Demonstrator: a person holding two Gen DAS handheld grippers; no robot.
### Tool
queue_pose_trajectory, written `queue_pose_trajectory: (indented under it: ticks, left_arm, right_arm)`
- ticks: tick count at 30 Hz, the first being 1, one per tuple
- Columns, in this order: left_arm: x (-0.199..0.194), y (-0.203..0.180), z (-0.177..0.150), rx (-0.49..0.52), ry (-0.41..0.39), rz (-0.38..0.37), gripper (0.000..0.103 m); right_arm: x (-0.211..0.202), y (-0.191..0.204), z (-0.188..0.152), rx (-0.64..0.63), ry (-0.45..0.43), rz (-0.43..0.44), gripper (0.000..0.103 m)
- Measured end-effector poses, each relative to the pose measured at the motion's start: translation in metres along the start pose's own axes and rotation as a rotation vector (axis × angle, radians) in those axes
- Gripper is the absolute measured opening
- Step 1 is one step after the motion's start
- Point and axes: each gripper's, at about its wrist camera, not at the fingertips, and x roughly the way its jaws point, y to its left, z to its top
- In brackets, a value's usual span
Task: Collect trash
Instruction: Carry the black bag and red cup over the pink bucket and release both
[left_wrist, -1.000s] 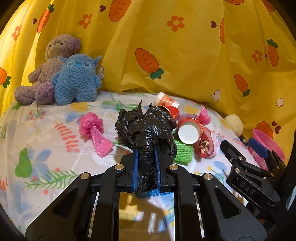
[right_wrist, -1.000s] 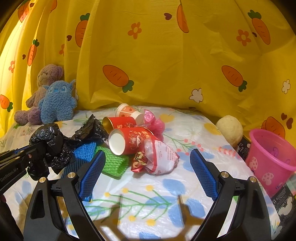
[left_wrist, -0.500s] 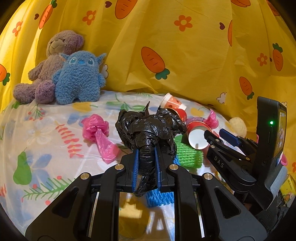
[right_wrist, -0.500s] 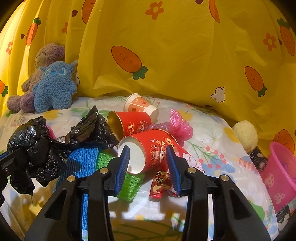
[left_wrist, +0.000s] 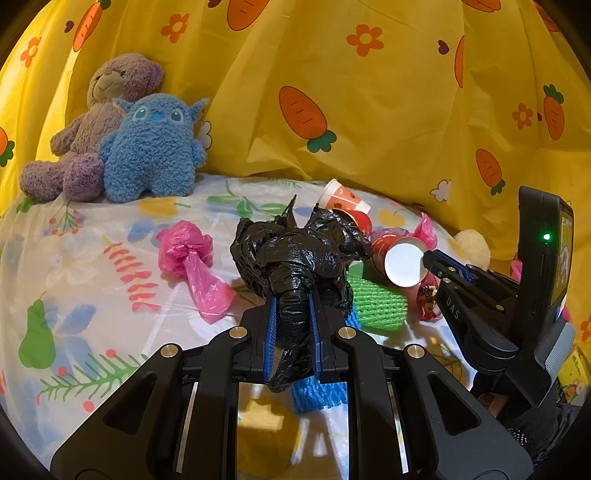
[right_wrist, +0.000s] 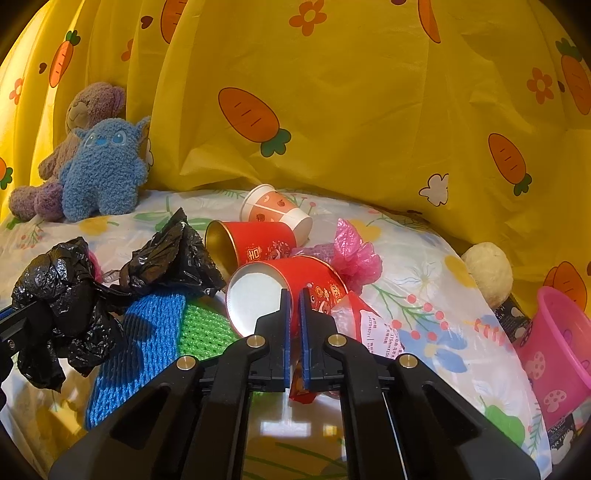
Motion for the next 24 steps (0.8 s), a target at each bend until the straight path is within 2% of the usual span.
queue_pose_trajectory:
  ticks: [15, 24]
  left_arm:
    - [-0.013, -0.017, -0.002, 0.019, -0.020, -0.019, 0.015]
    - [-0.023, -0.039, 0.000, 0.061, -0.040, -0.060, 0.015]
  right_arm:
    - [-0.074, -0.041, 0.013, 0.114, -0.170, 0.094, 0.004]
    - [-0.116, -0.063, 0.009, 0.134, -0.251, 0.078, 0.004]
